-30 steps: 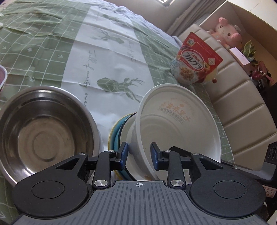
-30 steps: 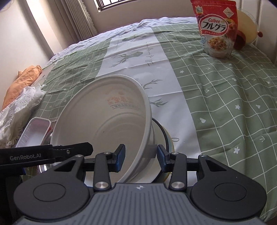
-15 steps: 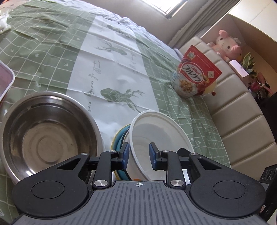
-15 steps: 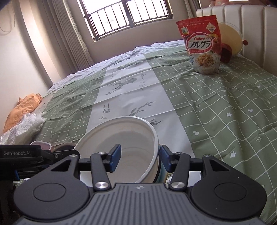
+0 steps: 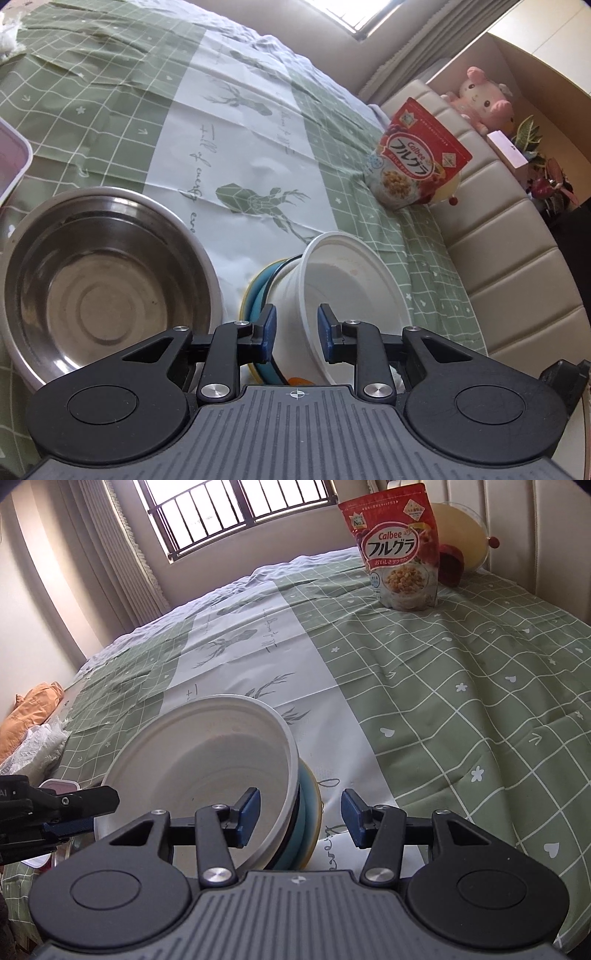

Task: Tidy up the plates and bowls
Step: 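Open both grippers and lift away from the bowl stack, then grasp the steel bowl rim with both grippers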

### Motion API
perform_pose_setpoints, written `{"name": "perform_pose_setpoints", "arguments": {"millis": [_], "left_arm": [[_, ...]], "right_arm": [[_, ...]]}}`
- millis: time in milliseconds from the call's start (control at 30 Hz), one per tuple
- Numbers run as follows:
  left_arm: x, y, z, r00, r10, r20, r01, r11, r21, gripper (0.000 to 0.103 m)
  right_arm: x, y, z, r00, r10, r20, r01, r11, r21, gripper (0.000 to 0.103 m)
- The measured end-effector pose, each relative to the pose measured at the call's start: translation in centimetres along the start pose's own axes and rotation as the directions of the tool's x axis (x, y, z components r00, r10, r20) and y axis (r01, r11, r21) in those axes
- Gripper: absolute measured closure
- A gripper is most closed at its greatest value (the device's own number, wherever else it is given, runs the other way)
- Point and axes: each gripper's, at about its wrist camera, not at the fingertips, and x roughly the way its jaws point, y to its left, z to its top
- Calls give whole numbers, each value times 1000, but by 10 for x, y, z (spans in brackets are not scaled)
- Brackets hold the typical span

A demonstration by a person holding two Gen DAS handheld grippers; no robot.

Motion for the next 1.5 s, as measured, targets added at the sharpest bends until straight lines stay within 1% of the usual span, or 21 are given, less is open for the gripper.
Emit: {"name": "perform_pose_setpoints", "arguments": {"millis": [67, 167, 233, 333, 400, 467, 533, 567, 633, 700, 767, 833, 900, 967, 1000, 1033, 1067, 1167, 1267, 1400, 1500], "left_arm": [[-2, 2, 0, 1000, -7, 3, 7, 1000, 6, 76], [-15, 13, 0, 999, -44, 13, 43, 999, 23, 76], [-32, 26, -2, 998, -34, 47, 33, 999, 28, 76], [-62, 54, -3, 990, 64, 122, -64, 998, -4, 76], [-79, 77, -3, 977, 142, 162, -136, 990, -48, 76], [-89, 99, -2, 963, 209, 169, -193, 975, -110, 76], [-93, 116, -4, 959, 230, 167, -205, 966, -156, 76], [-94, 122, -4, 959, 231, 163, -204, 965, -166, 76], [-92, 130, -5, 963, 223, 149, -198, 966, -166, 76], [-88, 135, -6, 969, 213, 129, -191, 968, -162, 76], [-84, 140, -8, 972, 203, 118, -183, 970, -162, 76], [-81, 146, -10, 970, 212, 116, -191, 967, -168, 76], [-77, 149, -12, 964, 241, 116, -219, 960, -172, 75], [-74, 155, -12, 962, 248, 111, -226, 958, -176, 68], [-71, 158, -11, 965, 240, 105, -218, 959, -182, 67], [-70, 160, -10, 968, 229, 100, -208, 960, -187, 67], [-68, 163, -10, 971, 218, 95, -197, 962, -191, 68], [-64, 168, -9, 980, 176, 88, -156, 967, -203, 68], [-59, 169, -8, 985, 155, 78, -136, 969, -205, 67], [-50, 173, -7, 989, 136, 51, -123, 970, -208, 67], [-46, 174, -8, 992, 124, 36, -115, 974, -196, 67]], "right_arm": [[-7, 2, 1, 1000, -7, 21, 7, 1000, -9, 53], [-26, 6, 3, 998, -10, 68, 11, 1000, -21, 53], [-42, 10, 3, 995, 9, 99, -6, 1000, -30, 53], [-59, 17, -4, 994, 50, 102, -48, 998, -27, 48], [-69, 29, -13, 992, 90, 87, -87, 995, -42, 47], [-77, 45, -25, 986, 148, 72, -143, 987, -66, 47], [-83, 67, -39, 972, 230, 48, -223, 968, -119, 46], [-83, 79, -47, 963, 268, 26, -261, 953, -155, 40], [-75, 103, -62, 953, 302, -36, -303, 930, -208, 36], [-59, 121, -73, 953, 289, -91, -302, 924, -234, 36], [-41, 129, -78, 959, 256, -126, -278, 937, -213, 36], [-24, 132, -81, 965, 219, -145, -242, 955, -170, 36], [-10, 133, -83, 965, 203, -165, -223, 968, -118, 36], [1, 134, -84, 962, 200, -184, -214, 975, -58, 35], [6, 135, -84, 962, 197, -191, -207, 978, -35, 35], [11, 136, -84, 963, 185, -197, -193, 981, -21, 35], [14, 138, -84, 966, 174, -194, -179, 984, -8, 32], [19, 139, -82, 980, 135, -149, -132, 991, 25, 32], [26, 138, -79, 977, 157, -148, -149, 987, 65, 32], [47, 141, -77, 962, 174, -210, -155, 983, 102, 32], [54, 148, -82, 957, 181, -228, -168, 983, 77, 37]]}}
